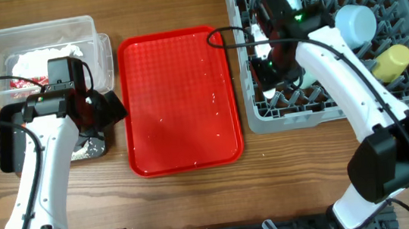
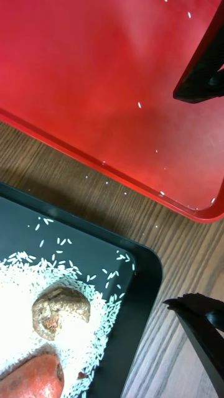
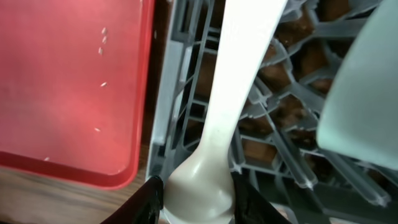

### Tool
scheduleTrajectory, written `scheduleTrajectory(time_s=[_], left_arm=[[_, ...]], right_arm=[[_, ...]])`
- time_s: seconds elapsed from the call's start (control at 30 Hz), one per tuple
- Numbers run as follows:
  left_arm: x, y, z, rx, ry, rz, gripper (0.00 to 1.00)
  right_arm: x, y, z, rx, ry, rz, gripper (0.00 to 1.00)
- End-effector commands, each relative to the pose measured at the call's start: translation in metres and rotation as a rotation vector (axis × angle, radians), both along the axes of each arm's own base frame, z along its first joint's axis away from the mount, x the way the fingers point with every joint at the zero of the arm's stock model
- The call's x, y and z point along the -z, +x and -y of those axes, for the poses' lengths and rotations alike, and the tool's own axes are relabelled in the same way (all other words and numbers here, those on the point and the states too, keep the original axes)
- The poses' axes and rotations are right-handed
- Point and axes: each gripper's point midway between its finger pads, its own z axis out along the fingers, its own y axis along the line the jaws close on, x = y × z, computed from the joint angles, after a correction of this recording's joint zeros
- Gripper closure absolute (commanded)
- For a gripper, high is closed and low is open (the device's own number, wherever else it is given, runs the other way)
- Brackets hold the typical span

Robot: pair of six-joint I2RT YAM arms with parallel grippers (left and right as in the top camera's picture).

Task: Sort waste into correct bins and load items into the dishwasher rack
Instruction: 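Carry the spoon into the rack and insert it upright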

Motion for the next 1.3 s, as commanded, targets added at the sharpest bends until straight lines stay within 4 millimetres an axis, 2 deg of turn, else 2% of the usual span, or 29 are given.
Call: scheduleTrajectory(time_s=[0.0,0.13,0.23,0.47,0.57,0.73,0.9,1.03,1.17,1.27], left_arm=[[0.004,-0.002,-0.002,0.008,0.014,-0.013,0.0],[0.004,-0.002,-0.002,0.008,0.014,-0.014,0.0],[0.004,-0.002,-0.002,0.007,0.014,-0.014,0.0],[0.004,-0.002,-0.002,0.007,0.014,-0.014,0.0],[0.004,-0.002,-0.002,0.007,0.014,-0.014,0.0],[0.004,-0.002,-0.002,0.008,0.014,-0.013,0.0],[0.004,-0.001,-0.002,0.008,0.015,-0.012,0.0],[0.003,0.004,-0.001,0.015,0.016,0.01,0.0],[0.001,0.011,0.012,0.098,0.01,0.038,0.0],[-0.001,0.018,0.03,0.209,0.023,0.068,0.0]], right_arm=[[0.016,-0.007,0.005,-0.016,-0.021,-0.015,0.63],[0.027,-0.009,0.005,-0.016,-0.021,-0.018,0.62],[0.028,-0.008,0.005,-0.016,-0.019,-0.012,0.49],[0.028,-0.005,0.004,-0.016,-0.016,-0.003,0.49],[0.028,-0.005,0.004,-0.016,-0.016,-0.003,0.43],[0.028,-0.005,0.004,-0.012,-0.016,-0.003,0.42],[0.025,-0.003,0.003,0.051,-0.007,0.003,0.4],[0.005,0.004,-0.011,0.066,0.089,0.066,0.38],[-0.035,0.021,-0.014,0.112,0.174,0.217,0.33],[-0.076,0.036,-0.001,0.182,0.236,0.365,0.14]])
